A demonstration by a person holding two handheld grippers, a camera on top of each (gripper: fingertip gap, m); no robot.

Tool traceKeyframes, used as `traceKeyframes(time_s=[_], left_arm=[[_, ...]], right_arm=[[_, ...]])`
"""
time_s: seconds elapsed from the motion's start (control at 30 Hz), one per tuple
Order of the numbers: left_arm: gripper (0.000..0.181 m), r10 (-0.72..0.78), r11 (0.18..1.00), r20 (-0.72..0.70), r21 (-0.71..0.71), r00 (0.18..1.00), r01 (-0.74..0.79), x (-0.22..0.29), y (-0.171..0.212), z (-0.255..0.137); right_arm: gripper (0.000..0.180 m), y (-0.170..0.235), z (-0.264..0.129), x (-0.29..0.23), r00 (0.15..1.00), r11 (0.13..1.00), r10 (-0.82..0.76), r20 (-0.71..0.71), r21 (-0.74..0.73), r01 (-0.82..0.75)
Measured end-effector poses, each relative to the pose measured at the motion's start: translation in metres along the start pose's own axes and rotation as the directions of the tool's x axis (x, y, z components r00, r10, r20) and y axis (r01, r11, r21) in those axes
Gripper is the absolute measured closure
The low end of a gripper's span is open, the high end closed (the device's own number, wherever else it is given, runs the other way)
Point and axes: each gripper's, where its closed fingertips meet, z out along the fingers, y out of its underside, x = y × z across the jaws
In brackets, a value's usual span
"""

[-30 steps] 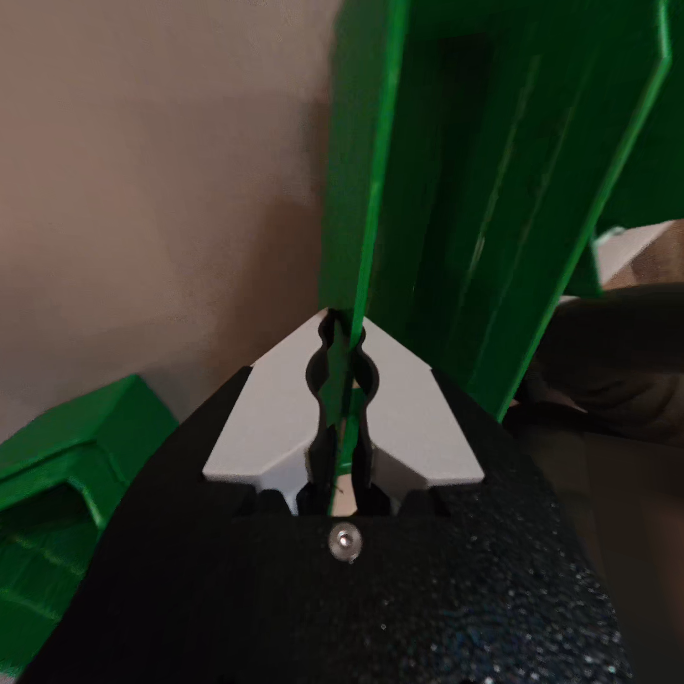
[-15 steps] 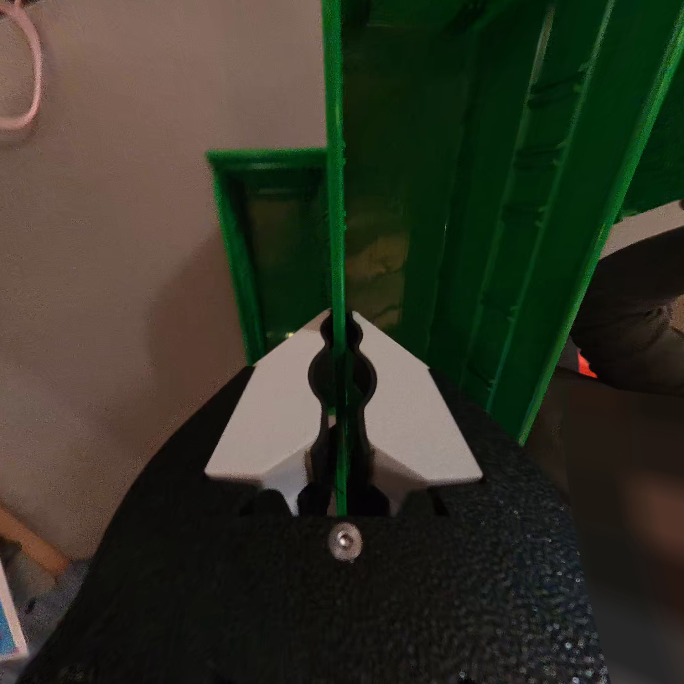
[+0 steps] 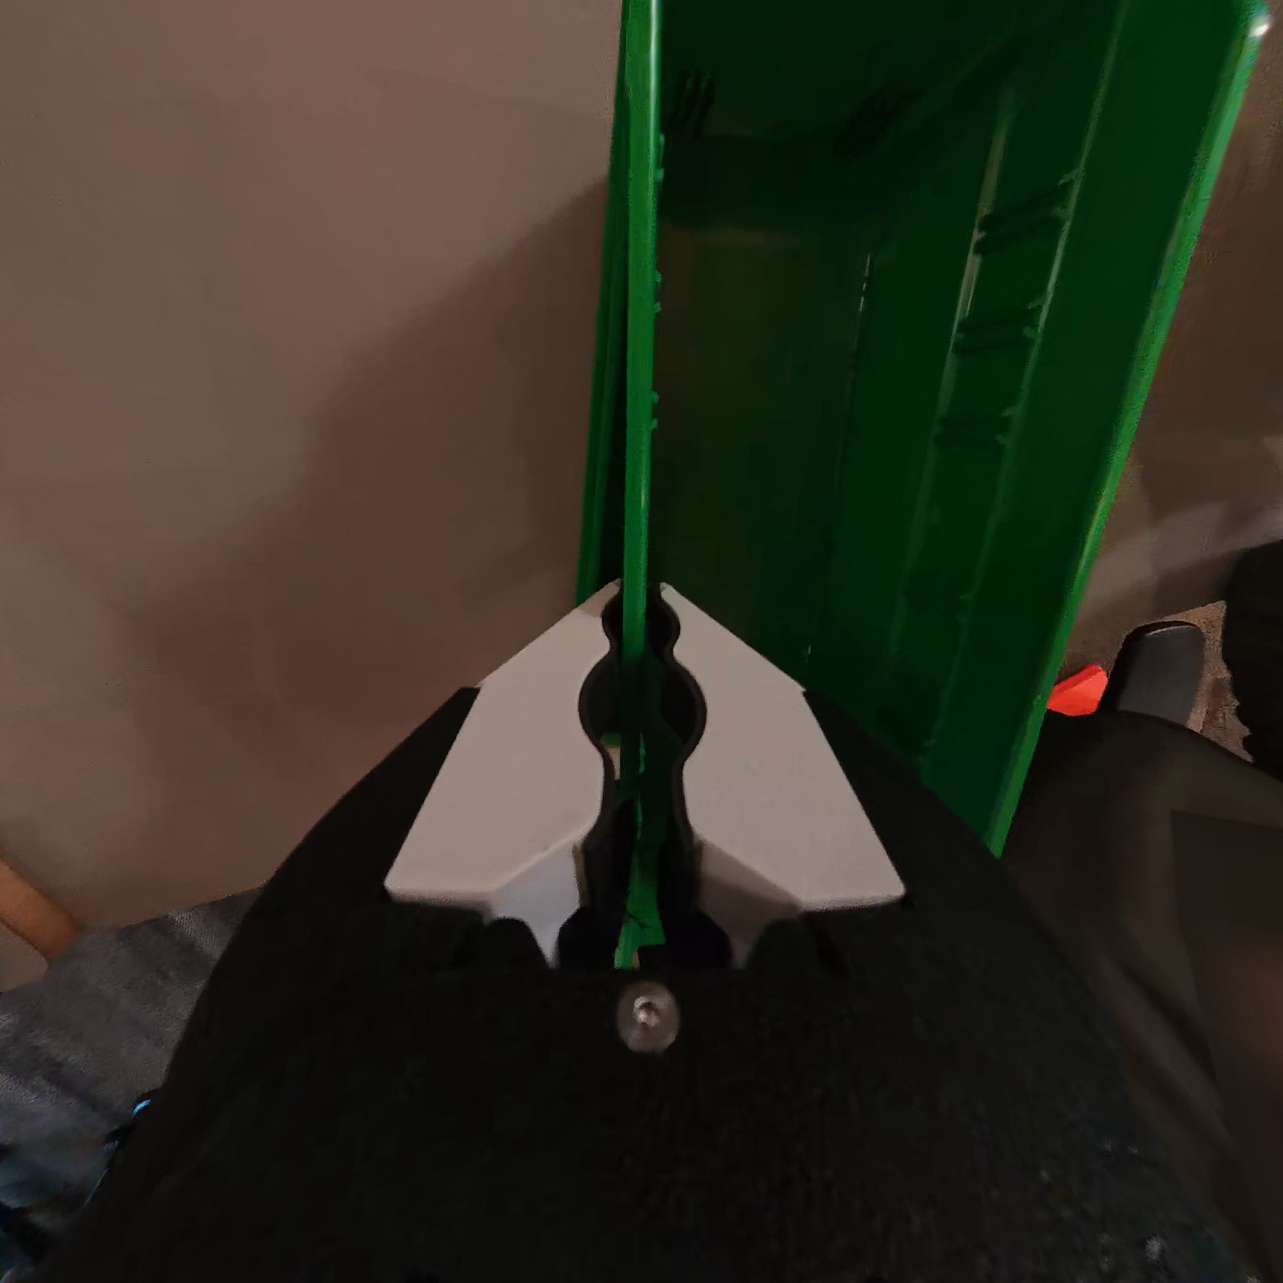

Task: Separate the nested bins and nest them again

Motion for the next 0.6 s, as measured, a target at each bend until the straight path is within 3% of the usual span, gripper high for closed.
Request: traceKeyframes(time_s=[0.2, 0.6], left_arm=[[0.178, 0.034, 0.999, 0.052, 0.009, 0.998, -0.034, -0.003, -0.012, 0.011], [0.178, 0.021, 0.998, 0.023, 0.059, 1.000, -0.022, -0.007, -0.019, 0.039]], right_arm=[[0.075, 0.008, 0.006, -0.001, 1.000, 1.000, -0.002, 0.003, -0.029, 0.002], [0.075, 0.011, 0.008, 0.000, 1.000, 0.999, -0.006, -0.002, -0.038, 0.006]])
